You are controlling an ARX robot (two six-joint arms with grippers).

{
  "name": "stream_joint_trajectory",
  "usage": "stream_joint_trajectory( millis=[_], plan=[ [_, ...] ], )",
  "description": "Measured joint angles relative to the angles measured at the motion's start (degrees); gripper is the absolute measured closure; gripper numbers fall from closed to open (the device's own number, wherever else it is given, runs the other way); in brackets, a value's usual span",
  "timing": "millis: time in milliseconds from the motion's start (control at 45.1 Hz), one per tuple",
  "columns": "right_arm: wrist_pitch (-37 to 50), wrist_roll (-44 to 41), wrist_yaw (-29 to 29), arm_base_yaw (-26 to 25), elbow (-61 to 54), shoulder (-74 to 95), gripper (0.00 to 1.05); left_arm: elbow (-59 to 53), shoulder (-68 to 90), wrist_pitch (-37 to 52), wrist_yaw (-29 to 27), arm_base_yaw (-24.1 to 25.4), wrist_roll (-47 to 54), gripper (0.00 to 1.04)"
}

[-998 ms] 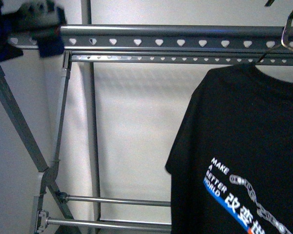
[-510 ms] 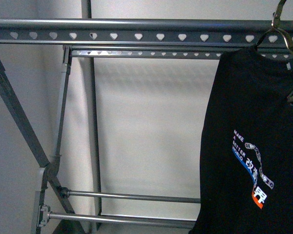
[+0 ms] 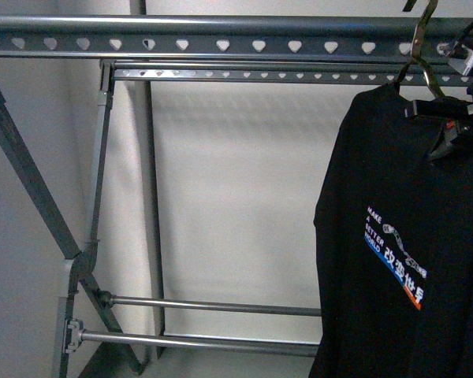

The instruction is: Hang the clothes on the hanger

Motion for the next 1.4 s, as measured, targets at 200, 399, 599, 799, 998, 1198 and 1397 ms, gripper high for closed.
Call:
stream_joint_trajectory(
  millis=[200, 399, 599, 799, 998, 1198, 1397],
  plan=[
    [-0.85, 2.05, 1.75, 2.12, 4.76, 4.35, 0.97, -3.74, -6.82, -3.34, -0.04, 0.00, 0.02, 1.01],
    [-1.55, 3.21, 2.43, 2.99, 8.44, 7.50, 0.97, -5.75, -12.72, -7.13, -0.02, 0.00, 0.02, 1.01],
    [-1.88, 3.45, 2.97, 2.93, 11.76, 11.63, 0.97, -8.22, -18.32, -9.20, -0.04, 0.00, 0.04, 1.01],
    [-0.42, 3.32, 2.99, 2.93, 11.96, 12.35, 0.97, -8.22, -24.81, -15.21, 0.02, 0.00, 0.07, 1.01],
    [6.19, 2.99, 2.71, 2.80, 7.08, 11.02, 0.68, -8.22, -28.94, -19.17, 0.02, 0.00, 0.07, 1.01],
    [18.21, 3.50, 3.67, 1.11, -4.46, 1.22, 0.28, -8.22, -33.14, -23.47, 0.02, 0.00, 0.07, 1.01],
    [34.01, 2.64, 0.02, -0.83, -27.28, -24.83, 0.08, -8.22, -36.46, -26.86, 0.04, 0.00, 0.07, 1.01]
  ],
)
